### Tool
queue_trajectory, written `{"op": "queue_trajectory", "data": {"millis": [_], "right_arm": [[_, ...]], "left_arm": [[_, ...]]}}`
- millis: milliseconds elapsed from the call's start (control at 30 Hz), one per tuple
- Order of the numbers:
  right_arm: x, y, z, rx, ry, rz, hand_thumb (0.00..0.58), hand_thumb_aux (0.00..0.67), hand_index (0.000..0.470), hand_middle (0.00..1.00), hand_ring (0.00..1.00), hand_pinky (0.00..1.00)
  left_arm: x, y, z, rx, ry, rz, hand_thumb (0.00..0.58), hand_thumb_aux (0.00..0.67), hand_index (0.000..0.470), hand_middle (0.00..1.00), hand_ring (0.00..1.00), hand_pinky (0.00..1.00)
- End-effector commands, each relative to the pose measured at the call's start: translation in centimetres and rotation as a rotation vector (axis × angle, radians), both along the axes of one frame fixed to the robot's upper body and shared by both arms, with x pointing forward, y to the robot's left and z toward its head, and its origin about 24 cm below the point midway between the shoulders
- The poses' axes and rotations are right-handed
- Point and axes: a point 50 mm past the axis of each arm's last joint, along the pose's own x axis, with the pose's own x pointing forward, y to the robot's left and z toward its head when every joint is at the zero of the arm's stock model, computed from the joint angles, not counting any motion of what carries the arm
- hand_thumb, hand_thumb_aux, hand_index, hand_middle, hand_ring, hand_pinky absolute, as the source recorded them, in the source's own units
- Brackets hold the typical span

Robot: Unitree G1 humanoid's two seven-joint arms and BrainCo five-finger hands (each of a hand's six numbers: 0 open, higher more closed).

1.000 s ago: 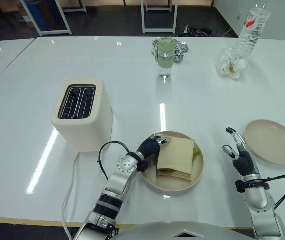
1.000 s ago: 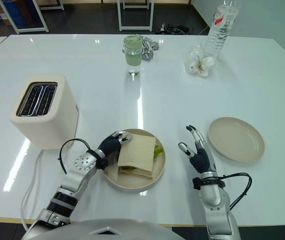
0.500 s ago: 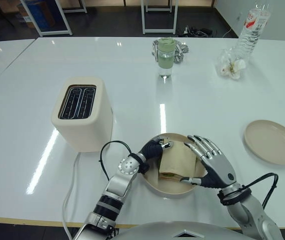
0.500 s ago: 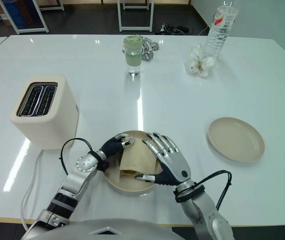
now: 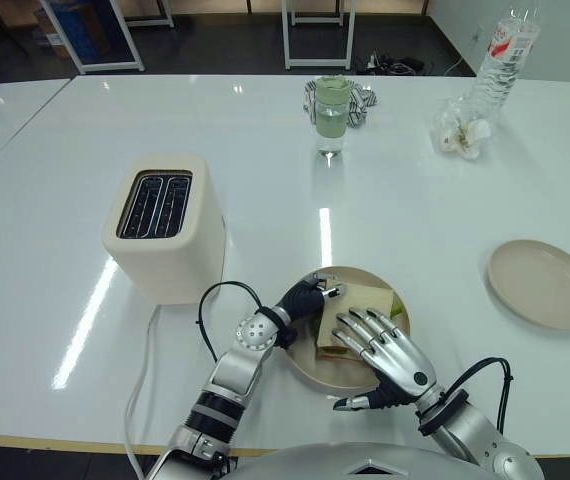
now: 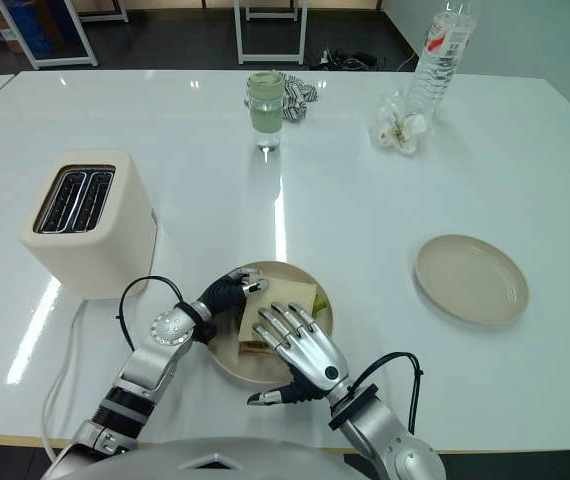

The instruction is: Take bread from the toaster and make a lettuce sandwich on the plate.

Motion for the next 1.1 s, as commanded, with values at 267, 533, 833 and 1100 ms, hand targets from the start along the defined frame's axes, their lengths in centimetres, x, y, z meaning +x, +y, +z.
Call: {"op": "queue_trajectory", "data": {"millis": [267,533,833,1100], "right_arm": [[-2.7,-0.6,-5.0,0.002,0.467,-0.11,0.0,0.0,0.0,0.0,0.0,0.0],[-2.4,-0.7,-5.8,-0.012,0.475,-0.121,0.0,0.0,0.0,0.0,0.0,0.0],[-1.2,-0.6,-4.3,0.084,0.349,-0.141,0.0,0.0,0.0,0.0,0.0,0.0],[1.3,0.7,2.9,0.553,-0.161,-0.105,0.0,0.0,0.0,0.0,0.0,0.0]], "left_arm": [[-0.9,0.4,2.1,0.292,-0.286,-0.023,0.0,0.0,0.0,0.0,0.0,0.0],[0.3,2.1,5.9,0.764,-0.837,0.206,0.0,0.0,0.0,0.0,0.0,0.0],[-0.2,3.6,6.9,0.633,-0.827,0.329,0.0,0.0,0.0,0.0,0.0,0.0],[-0.7,4.4,4.8,0.606,-0.726,0.272,0.0,0.0,0.0,0.0,0.0,0.0]]}}
